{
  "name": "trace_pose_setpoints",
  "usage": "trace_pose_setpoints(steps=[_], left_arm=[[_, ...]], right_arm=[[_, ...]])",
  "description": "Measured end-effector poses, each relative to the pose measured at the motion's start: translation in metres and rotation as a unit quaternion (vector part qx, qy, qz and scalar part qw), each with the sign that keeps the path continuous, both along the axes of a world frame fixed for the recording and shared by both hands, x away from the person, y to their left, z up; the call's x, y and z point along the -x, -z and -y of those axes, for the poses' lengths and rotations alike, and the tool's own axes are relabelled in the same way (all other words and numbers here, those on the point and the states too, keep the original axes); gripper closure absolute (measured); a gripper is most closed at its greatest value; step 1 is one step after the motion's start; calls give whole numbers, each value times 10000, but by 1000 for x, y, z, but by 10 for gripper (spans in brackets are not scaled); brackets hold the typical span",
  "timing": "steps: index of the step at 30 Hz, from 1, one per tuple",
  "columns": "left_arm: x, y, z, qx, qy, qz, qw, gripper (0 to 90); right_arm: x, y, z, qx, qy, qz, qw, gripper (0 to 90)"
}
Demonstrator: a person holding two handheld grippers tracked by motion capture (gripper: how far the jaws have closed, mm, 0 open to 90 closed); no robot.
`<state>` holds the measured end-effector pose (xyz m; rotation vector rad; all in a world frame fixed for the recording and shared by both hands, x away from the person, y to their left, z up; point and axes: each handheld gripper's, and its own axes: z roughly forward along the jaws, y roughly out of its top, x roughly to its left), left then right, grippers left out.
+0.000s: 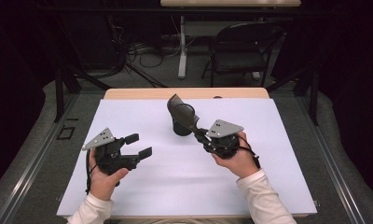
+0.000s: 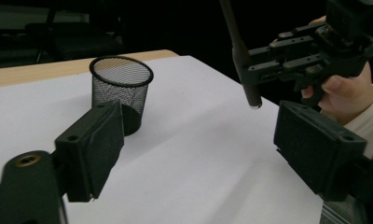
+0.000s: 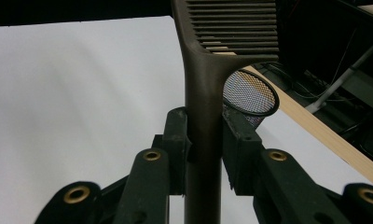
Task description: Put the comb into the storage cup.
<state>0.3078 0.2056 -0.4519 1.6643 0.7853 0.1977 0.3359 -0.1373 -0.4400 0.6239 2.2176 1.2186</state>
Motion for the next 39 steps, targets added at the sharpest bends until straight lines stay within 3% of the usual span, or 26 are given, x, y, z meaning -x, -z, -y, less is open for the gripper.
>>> trace_pose_setpoints(steps=[7, 18, 25, 31, 39], left_arm=[[-5, -6, -1, -26, -172, -75, 9998, 170], [-8, -19, -4, -80, -328, 199, 9992, 280], [-9, -29, -1, -111, -319, 220, 9992, 338], [-10, -36, 4, -140, -481, 193, 9986, 395], [-14, -42, 13, -62, -389, 77, 9992, 427]], right_arm=[[2, 0, -2, -46, 5, 35, 10000, 729], [3, 3, -6, -7, 33, 66, 10000, 729], [3, 4, -7, -24, 82, 93, 9999, 729], [4, 5, -9, -31, 94, 88, 9999, 729], [5, 6, -11, -56, 97, 93, 9999, 729]])
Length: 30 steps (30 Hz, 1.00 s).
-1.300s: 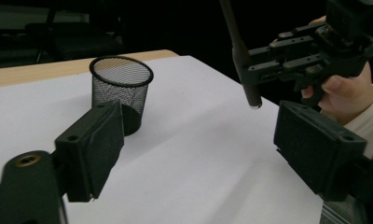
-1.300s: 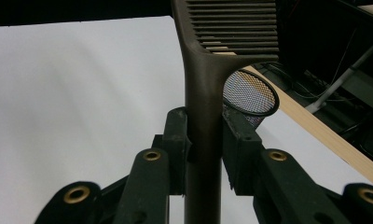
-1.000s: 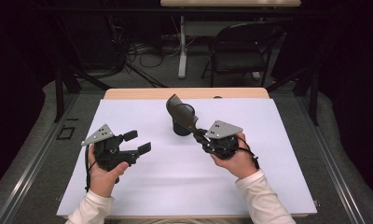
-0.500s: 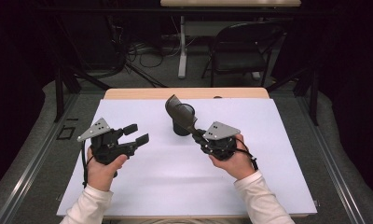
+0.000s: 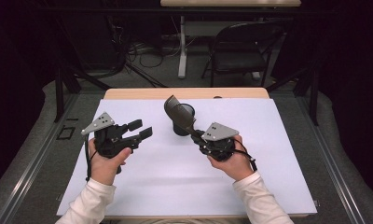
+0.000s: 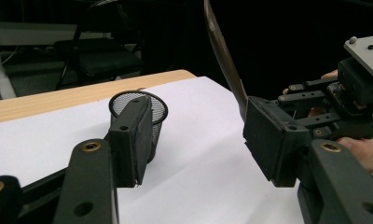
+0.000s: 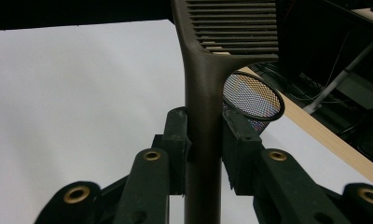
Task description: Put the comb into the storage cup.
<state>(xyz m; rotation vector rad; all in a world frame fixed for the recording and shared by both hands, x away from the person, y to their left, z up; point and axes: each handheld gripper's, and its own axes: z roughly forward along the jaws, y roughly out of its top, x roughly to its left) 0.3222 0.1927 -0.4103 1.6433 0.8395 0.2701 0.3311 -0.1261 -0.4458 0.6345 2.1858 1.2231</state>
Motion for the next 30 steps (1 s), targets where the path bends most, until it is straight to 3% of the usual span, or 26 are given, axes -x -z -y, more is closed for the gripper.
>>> trace_pose_setpoints(steps=[8, 20, 30], left_arm=[[-6, -4, 7, 64, 140, -70, 9999, 450], [-17, -4, 12, 33, -139, -407, 9991, 423], [-18, -7, 20, 87, -93, -464, 9988, 419]], right_arm=[[1, 3, -3, -18, -11, -8, 10000, 728], [2, 5, -7, 8, -46, -30, 10000, 729], [2, 6, -8, 8, -34, -20, 10000, 729]])
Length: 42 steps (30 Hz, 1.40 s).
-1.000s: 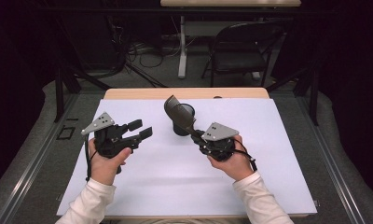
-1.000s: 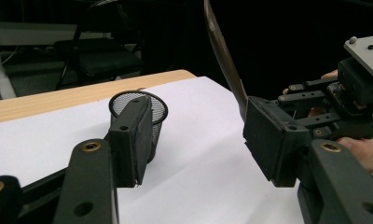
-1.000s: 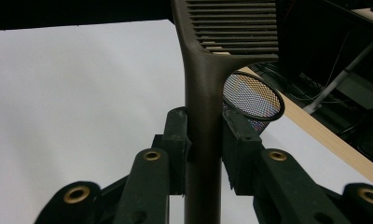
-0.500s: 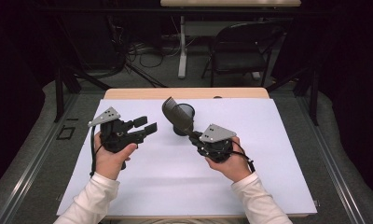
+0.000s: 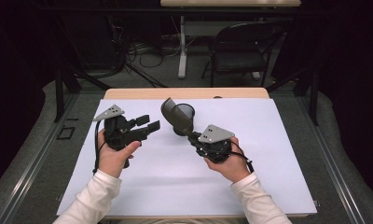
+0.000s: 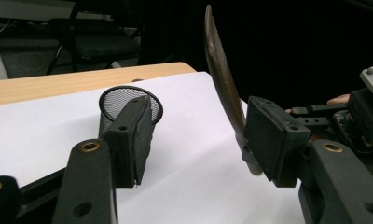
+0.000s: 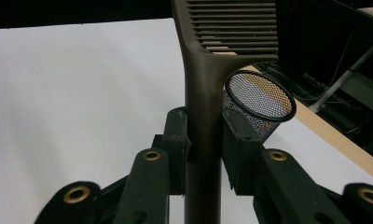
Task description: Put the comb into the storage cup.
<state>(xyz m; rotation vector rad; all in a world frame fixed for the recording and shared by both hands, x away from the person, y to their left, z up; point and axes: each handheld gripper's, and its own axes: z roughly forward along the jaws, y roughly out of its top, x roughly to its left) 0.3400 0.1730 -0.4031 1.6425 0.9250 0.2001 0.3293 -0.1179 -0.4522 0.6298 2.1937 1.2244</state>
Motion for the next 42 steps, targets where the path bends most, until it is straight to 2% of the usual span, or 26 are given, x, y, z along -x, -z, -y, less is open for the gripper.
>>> trace_pose_setpoints(steps=[10, 17, 21, 28, 42], left_arm=[[-4, -4, 10, 72, 26, 43, 10000, 460], [-7, -6, 15, 194, -27, 83, 9998, 515], [-8, -8, 17, 186, -70, 119, 9997, 539], [-11, -9, 18, 194, -107, 39, 9997, 566], [-20, -5, 20, 462, -184, -175, 9986, 621]], right_arm=[[1, 2, -3, -21, -21, -8, 10000, 729], [2, 4, -6, -12, -51, -5, 10000, 729], [3, 4, -7, -3, -69, -28, 10000, 729], [3, 5, -9, -26, -94, -29, 9999, 729], [5, 5, -11, -75, -147, -48, 9999, 729]])
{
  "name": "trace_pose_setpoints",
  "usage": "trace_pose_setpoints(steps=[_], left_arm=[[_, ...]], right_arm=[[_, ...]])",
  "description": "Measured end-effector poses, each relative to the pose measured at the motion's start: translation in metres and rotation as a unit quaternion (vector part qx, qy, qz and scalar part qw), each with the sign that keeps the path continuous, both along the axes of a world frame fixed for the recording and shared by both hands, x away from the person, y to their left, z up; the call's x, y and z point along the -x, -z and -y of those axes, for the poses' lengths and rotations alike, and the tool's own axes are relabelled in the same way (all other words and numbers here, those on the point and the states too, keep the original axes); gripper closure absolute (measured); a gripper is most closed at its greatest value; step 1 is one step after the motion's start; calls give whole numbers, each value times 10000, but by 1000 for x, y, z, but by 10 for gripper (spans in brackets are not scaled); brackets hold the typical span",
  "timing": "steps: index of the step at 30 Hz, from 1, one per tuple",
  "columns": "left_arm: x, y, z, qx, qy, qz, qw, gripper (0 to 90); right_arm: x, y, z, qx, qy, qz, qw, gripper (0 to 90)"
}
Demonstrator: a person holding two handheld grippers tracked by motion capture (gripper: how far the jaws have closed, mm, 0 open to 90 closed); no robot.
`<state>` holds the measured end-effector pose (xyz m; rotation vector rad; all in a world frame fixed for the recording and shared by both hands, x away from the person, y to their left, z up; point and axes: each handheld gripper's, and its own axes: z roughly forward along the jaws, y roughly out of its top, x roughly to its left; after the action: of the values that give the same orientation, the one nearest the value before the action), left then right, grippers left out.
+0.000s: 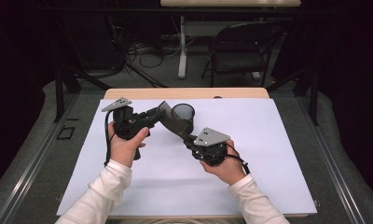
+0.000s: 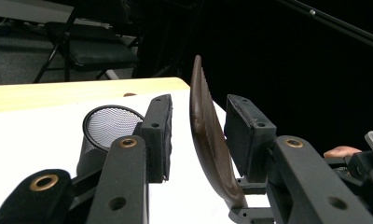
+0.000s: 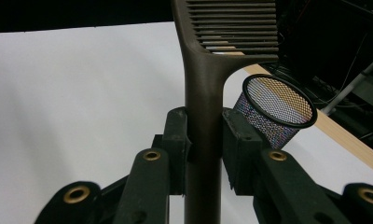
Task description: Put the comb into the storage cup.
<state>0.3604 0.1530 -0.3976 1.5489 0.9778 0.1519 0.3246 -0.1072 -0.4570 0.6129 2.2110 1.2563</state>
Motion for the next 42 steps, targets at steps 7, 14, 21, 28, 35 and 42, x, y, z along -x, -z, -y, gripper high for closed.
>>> trace_pose_setpoints(steps=[7, 14, 21, 28, 35, 42], left_arm=[[-1, 3, 3, 104, -26, -73, 9999, 625], [-1, 5, 9, 111, 15, -97, 9999, 662], [-1, 7, 11, 194, 23, -142, 9997, 705], [-2, 9, 11, 328, 28, -255, 9991, 737], [-3, 10, 11, 387, 37, -338, 9987, 772], [-4, 11, 11, 475, 73, -401, 9980, 792]], right_arm=[[1, 0, -1, -47, -12, -2, 10000, 729], [1, 0, -2, -112, -37, -49, 9999, 729], [1, 0, -3, -144, -55, -86, 9998, 729], [1, 1, -3, -153, -64, -103, 9998, 729], [1, 1, -4, -159, -75, -110, 9998, 729], [1, 1, -4, -160, -82, -122, 9998, 729]])
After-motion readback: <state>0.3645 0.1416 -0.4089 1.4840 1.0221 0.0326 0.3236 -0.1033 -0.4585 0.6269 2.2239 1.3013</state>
